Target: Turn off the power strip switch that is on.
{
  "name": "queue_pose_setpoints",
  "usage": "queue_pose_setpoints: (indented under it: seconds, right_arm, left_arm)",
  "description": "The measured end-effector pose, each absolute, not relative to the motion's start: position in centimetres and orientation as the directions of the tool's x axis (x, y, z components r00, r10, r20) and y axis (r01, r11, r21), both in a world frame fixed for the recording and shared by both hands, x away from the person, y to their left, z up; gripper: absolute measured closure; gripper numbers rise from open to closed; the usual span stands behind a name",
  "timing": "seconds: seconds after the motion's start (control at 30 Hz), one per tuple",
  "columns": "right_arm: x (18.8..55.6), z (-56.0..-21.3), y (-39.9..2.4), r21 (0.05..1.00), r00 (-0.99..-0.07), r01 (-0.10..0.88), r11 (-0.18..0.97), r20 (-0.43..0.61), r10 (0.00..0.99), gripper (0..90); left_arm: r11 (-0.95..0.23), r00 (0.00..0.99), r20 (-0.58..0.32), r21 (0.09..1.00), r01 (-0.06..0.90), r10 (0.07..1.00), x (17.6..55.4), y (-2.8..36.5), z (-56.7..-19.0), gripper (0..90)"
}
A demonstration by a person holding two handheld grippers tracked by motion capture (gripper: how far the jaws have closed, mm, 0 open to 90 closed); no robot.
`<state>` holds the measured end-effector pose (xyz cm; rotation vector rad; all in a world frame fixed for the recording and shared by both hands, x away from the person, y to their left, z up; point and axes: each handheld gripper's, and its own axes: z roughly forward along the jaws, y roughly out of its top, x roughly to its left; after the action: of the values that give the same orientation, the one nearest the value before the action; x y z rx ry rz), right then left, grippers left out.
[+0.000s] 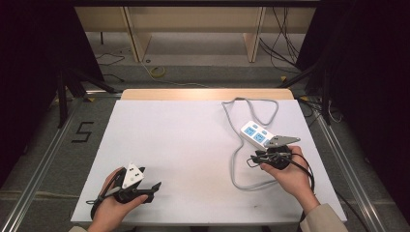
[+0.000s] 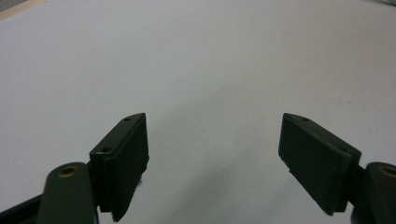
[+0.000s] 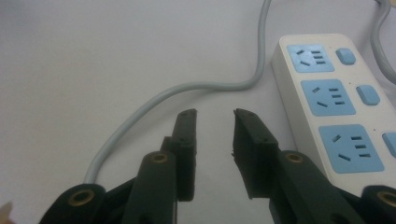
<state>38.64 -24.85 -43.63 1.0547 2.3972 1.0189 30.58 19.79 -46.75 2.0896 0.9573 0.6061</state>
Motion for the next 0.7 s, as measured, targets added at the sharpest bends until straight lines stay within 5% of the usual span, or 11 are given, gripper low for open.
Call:
queue_pose_setpoints:
  seconds: [0.7]
  right_arm:
    - [36.7, -45.5, -25.9, 0.767, -0.659, 0.506, 0.394, 0.048, 0.751, 58.1]
  left_arm:
    - [-0.444, 0.610, 0.108, 0.785, 0.432, 0.785, 30.6, 19.7, -46.8, 24.2]
